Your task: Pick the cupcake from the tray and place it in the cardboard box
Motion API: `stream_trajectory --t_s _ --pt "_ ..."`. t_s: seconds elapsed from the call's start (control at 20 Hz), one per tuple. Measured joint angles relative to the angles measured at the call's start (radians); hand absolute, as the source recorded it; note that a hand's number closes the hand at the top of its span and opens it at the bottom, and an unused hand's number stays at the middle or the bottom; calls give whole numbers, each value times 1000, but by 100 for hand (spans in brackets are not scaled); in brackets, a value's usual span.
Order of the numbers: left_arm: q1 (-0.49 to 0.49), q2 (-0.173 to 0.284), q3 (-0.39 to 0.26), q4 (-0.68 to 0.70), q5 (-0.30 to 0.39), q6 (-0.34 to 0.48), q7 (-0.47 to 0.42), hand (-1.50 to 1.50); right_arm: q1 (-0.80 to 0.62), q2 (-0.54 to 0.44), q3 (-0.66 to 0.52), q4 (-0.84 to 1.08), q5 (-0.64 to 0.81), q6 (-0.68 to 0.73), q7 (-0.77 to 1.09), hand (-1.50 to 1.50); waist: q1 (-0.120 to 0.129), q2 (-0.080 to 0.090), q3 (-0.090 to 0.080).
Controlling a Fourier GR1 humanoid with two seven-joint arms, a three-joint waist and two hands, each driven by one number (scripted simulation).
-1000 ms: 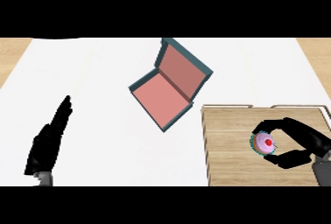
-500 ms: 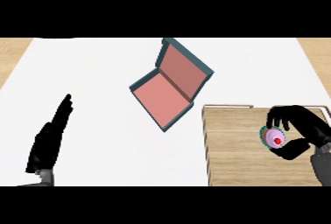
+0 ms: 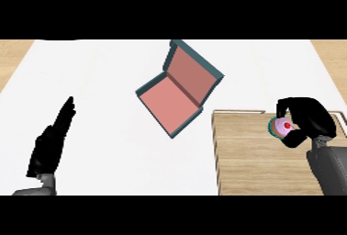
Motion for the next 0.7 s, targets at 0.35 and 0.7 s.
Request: stream_trajectory --t_s 0.35,0.7 --pt "32 1 7 -29 0 -10 1 0 -3 25 -33 -203 -58 52 47 150 -9 -3 3" --pt "32 -1 11 -19 -1 -9 -7 0 -76 115 -82 -367 -278 119 -2 150 -10 -3 3"
